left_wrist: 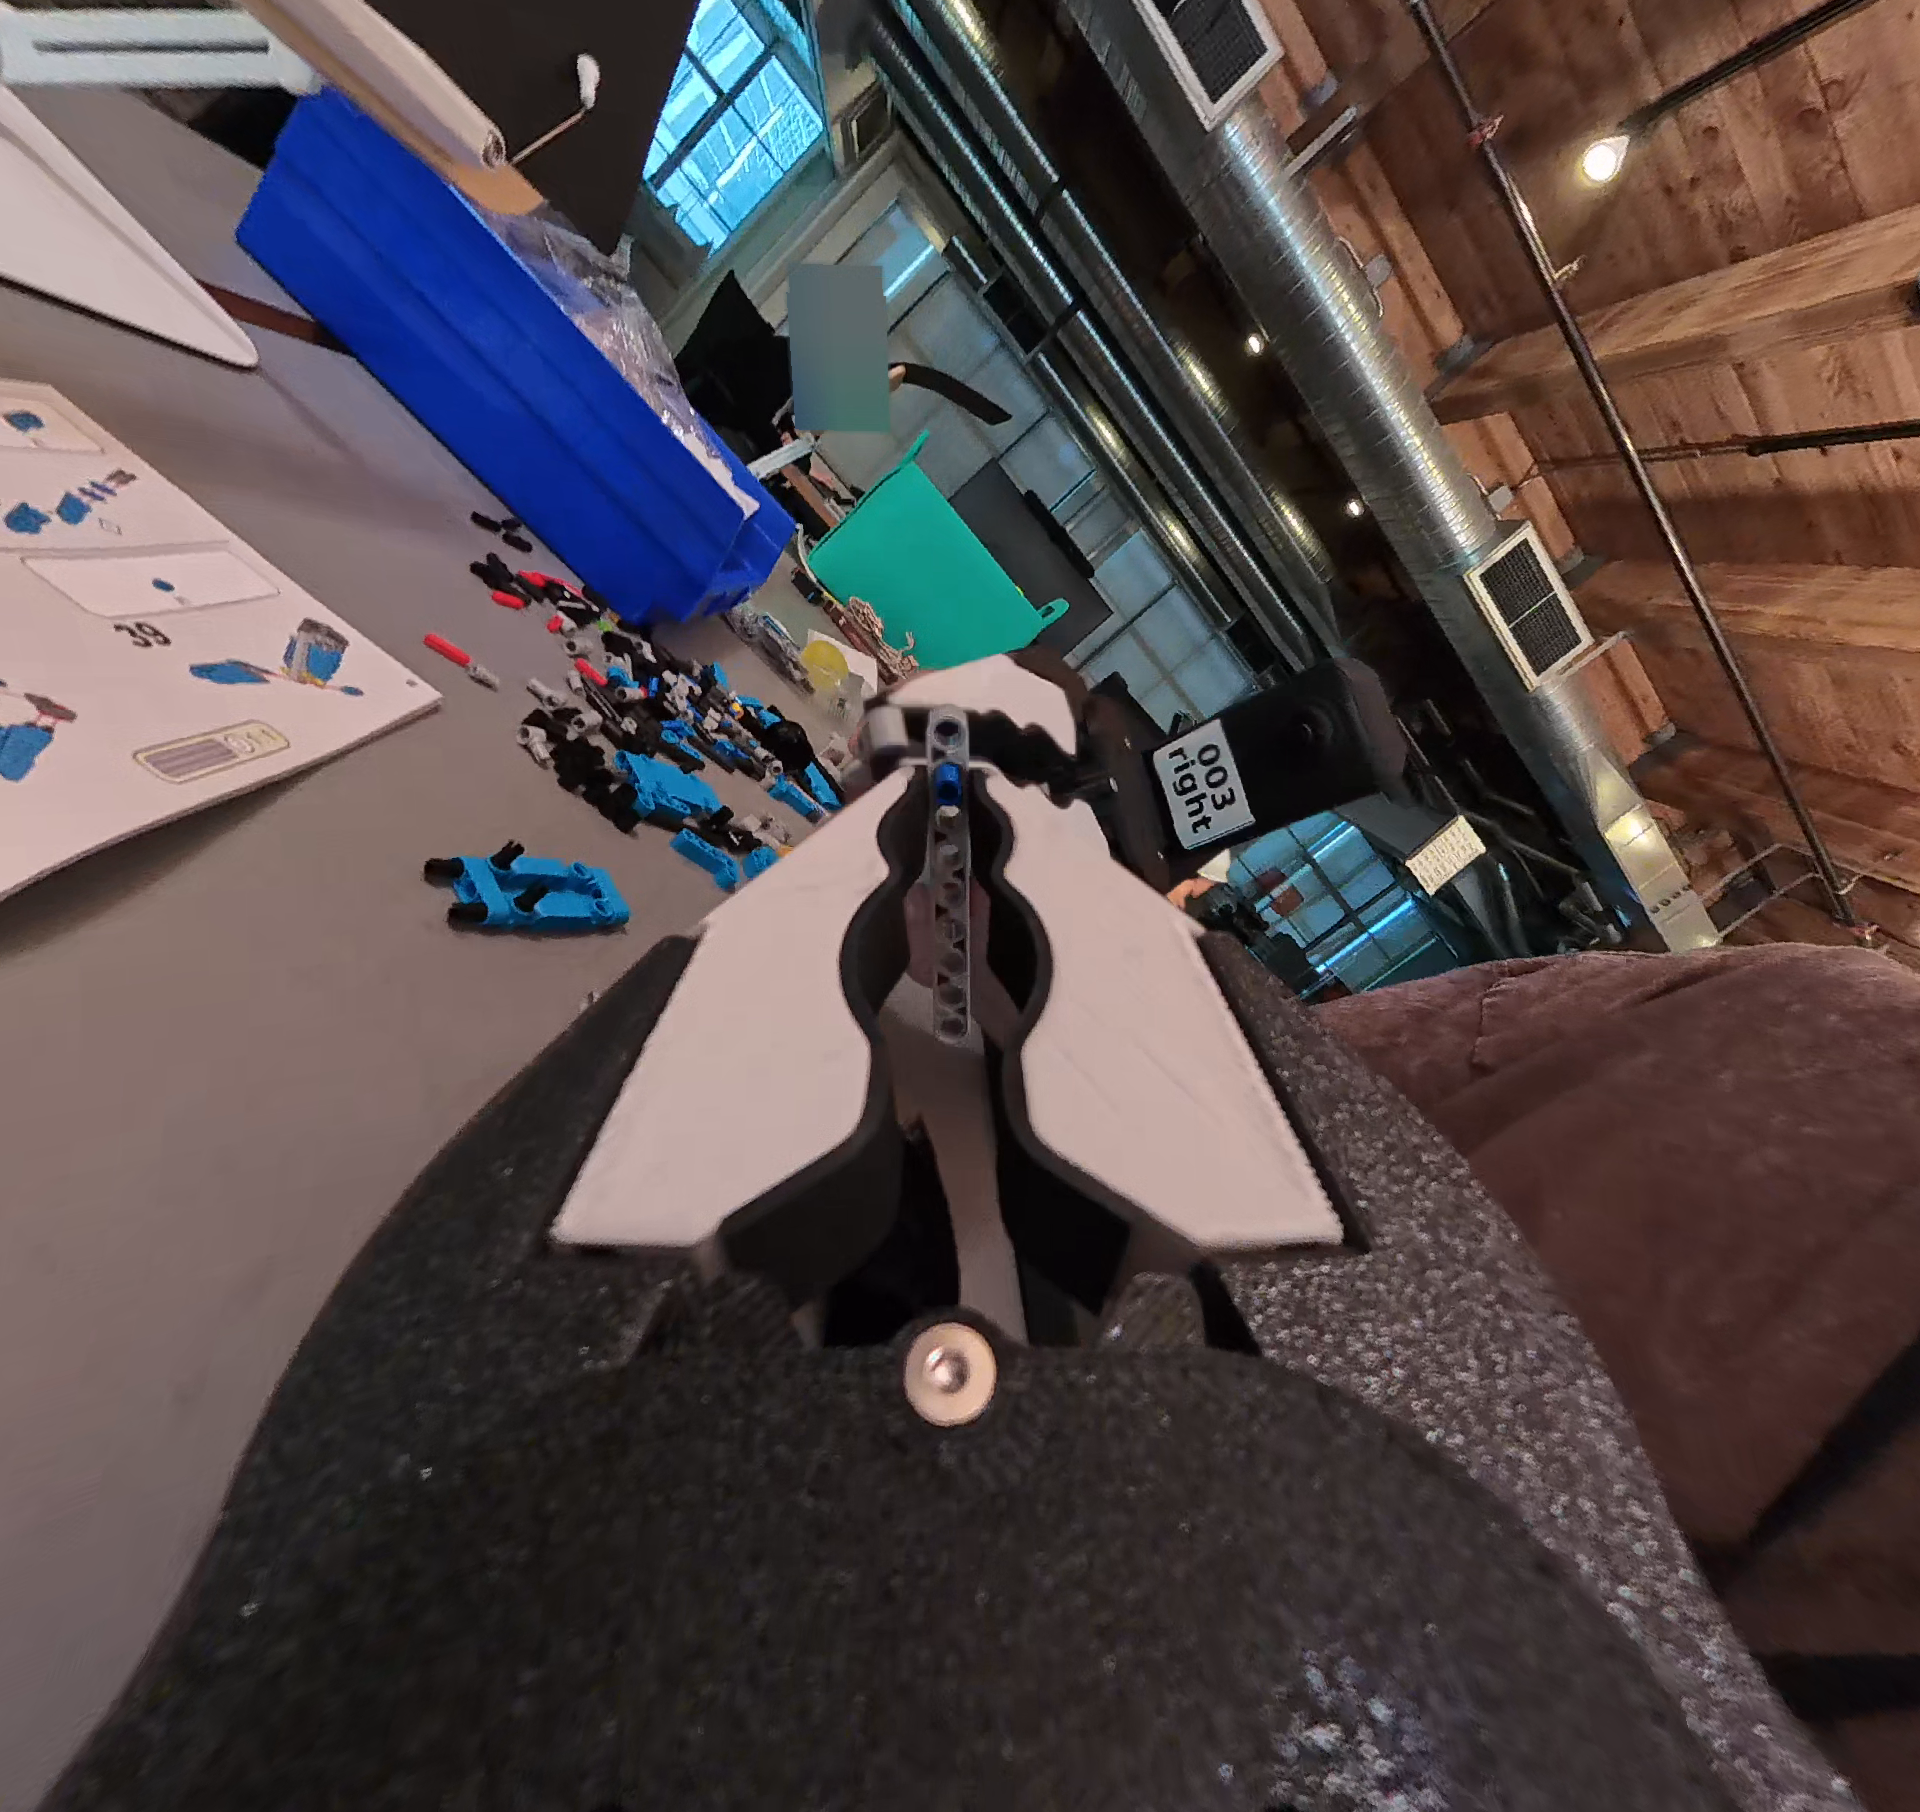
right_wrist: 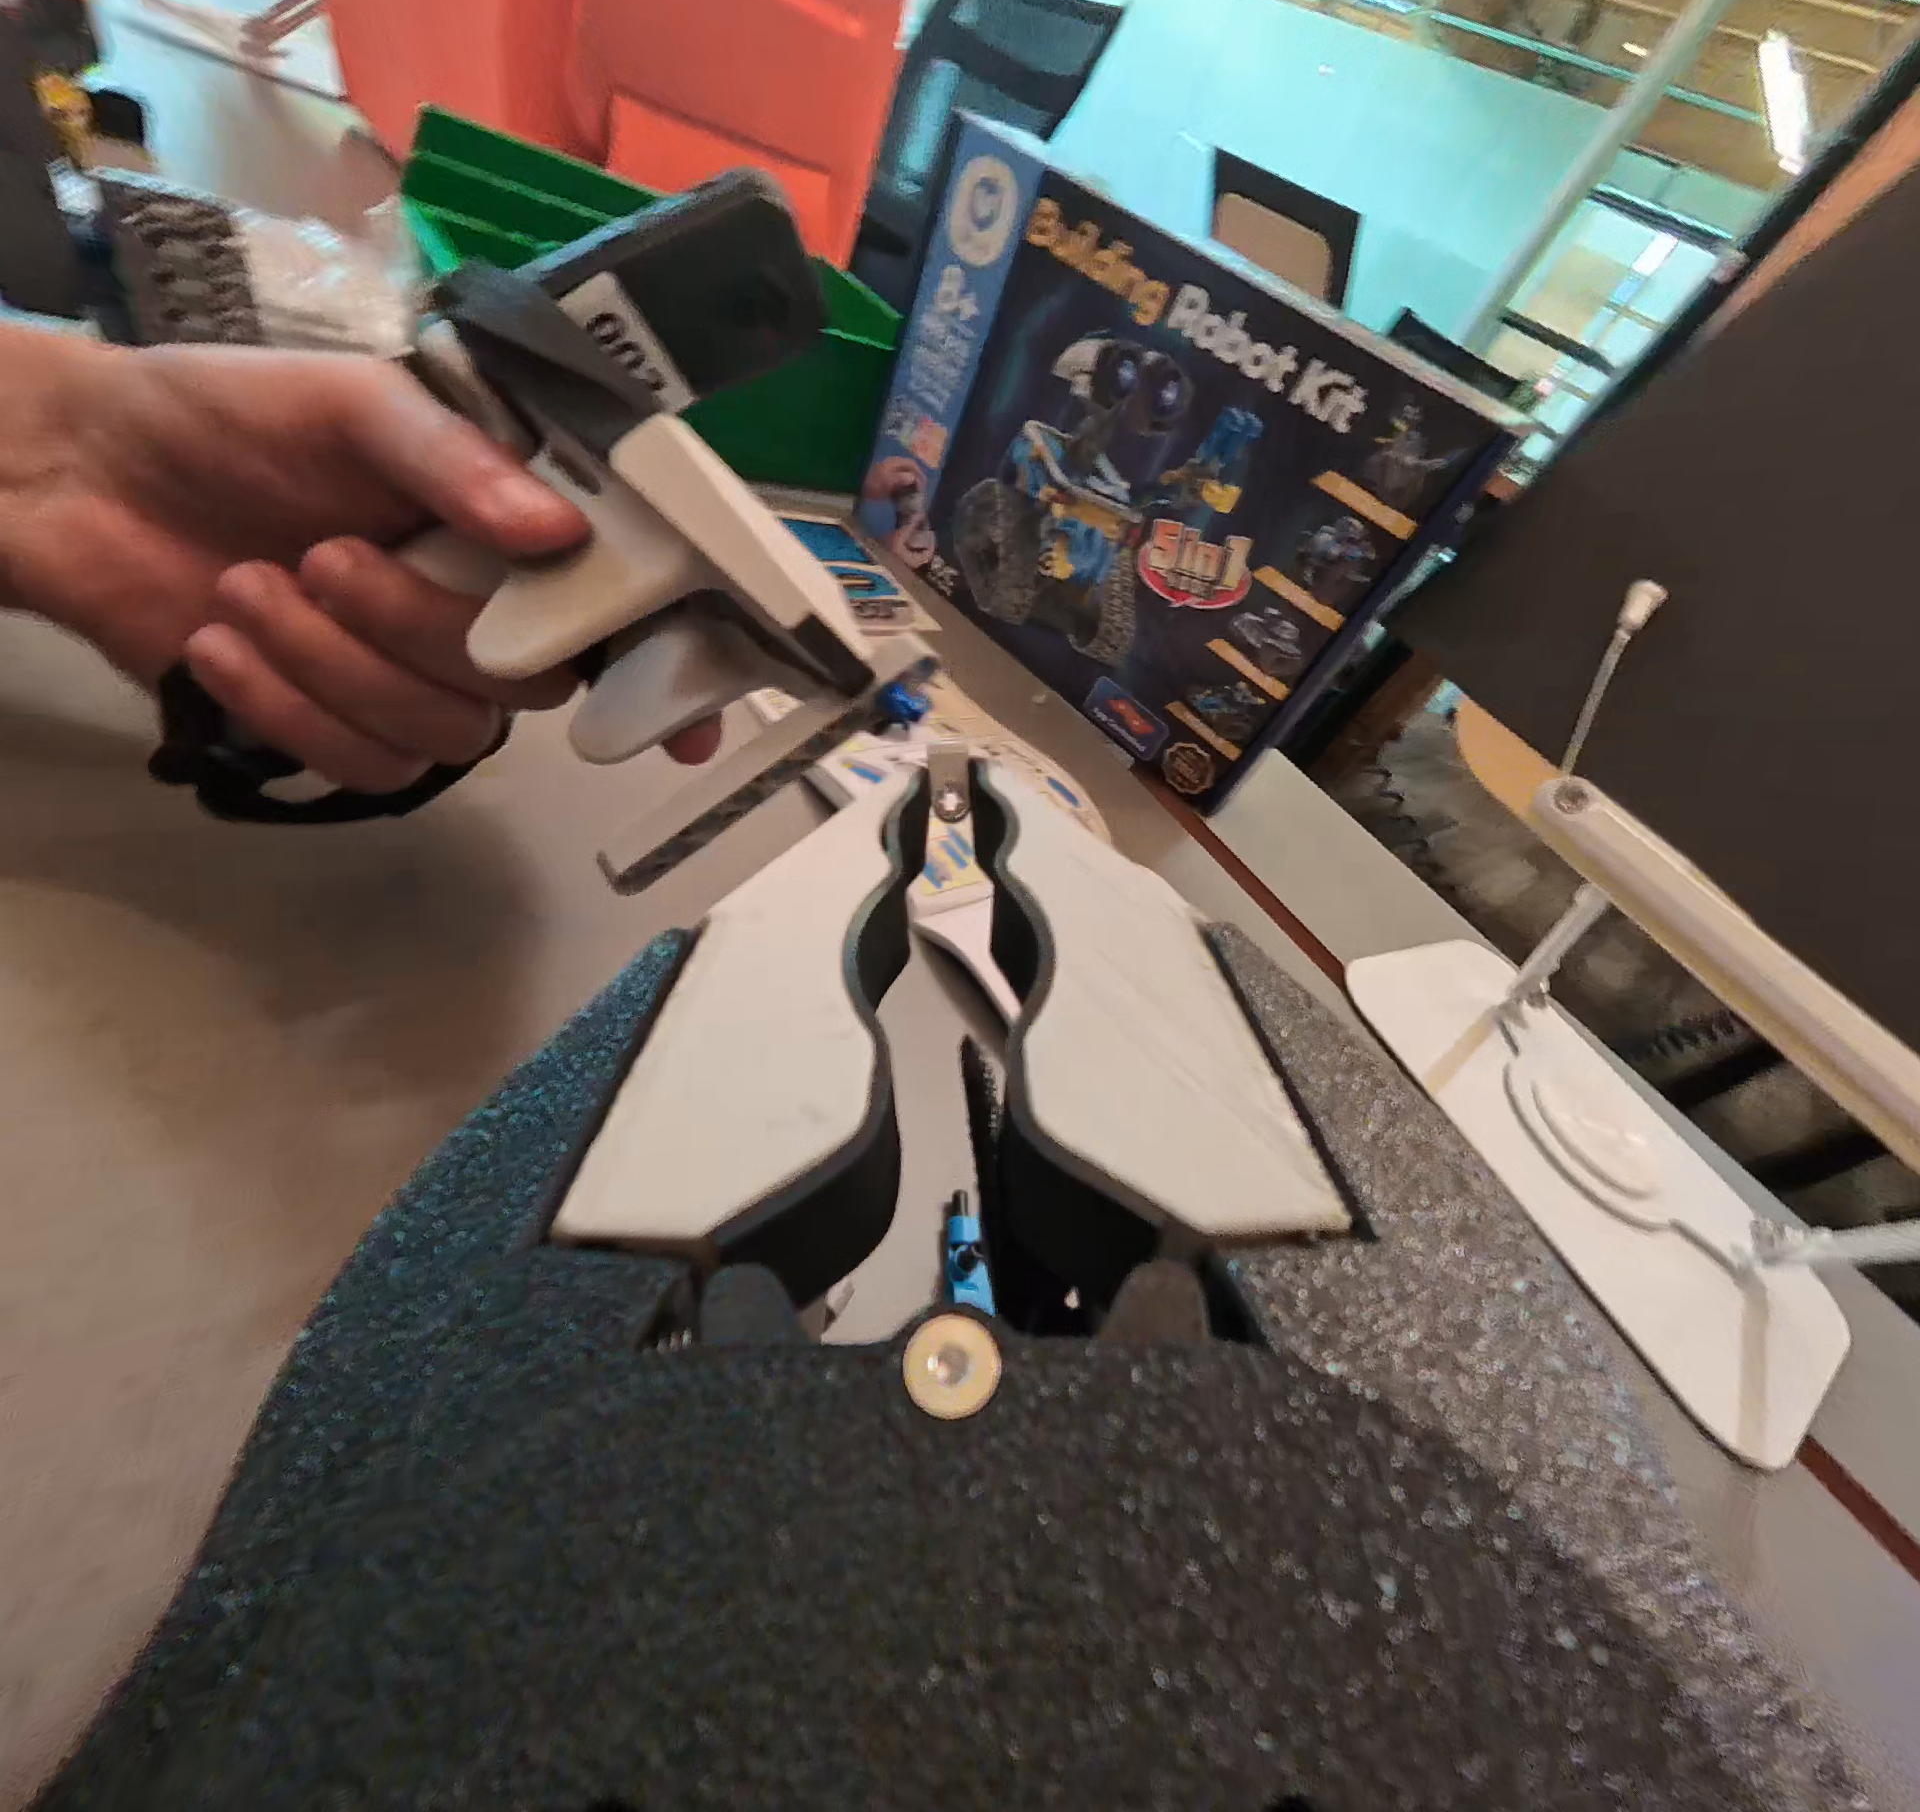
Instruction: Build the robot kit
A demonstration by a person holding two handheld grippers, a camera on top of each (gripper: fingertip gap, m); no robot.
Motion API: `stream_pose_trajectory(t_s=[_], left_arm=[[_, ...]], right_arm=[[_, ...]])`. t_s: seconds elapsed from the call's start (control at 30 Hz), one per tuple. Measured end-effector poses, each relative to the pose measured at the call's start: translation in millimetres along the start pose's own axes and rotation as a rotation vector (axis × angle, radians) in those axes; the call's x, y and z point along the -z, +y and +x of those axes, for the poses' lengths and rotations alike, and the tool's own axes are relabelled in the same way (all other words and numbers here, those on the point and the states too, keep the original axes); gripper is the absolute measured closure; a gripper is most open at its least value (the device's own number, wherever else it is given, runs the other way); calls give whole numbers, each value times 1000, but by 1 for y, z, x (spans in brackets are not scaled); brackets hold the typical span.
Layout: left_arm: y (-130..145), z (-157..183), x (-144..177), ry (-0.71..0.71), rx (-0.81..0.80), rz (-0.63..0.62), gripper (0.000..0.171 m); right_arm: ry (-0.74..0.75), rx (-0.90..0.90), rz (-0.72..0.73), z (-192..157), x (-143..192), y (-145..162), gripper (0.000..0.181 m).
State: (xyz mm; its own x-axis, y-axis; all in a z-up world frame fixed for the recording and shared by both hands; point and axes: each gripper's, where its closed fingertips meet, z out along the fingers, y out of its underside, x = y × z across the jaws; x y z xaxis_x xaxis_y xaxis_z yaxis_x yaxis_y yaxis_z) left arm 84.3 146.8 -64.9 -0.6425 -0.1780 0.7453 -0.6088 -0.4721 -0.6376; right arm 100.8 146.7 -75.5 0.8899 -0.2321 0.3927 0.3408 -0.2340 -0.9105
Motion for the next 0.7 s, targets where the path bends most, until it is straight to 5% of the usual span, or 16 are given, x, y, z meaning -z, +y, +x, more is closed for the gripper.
stream_pose_trajectory(t_s=[0.23,0.7], left_arm=[[-4,-3,2,-41,-57,18,166],[-3,-5,1,-63,-83,16,165]], right_arm=[[-1,-153,81,2,-1,-11,174],[-12,-126,66,1,0,-8,174]])
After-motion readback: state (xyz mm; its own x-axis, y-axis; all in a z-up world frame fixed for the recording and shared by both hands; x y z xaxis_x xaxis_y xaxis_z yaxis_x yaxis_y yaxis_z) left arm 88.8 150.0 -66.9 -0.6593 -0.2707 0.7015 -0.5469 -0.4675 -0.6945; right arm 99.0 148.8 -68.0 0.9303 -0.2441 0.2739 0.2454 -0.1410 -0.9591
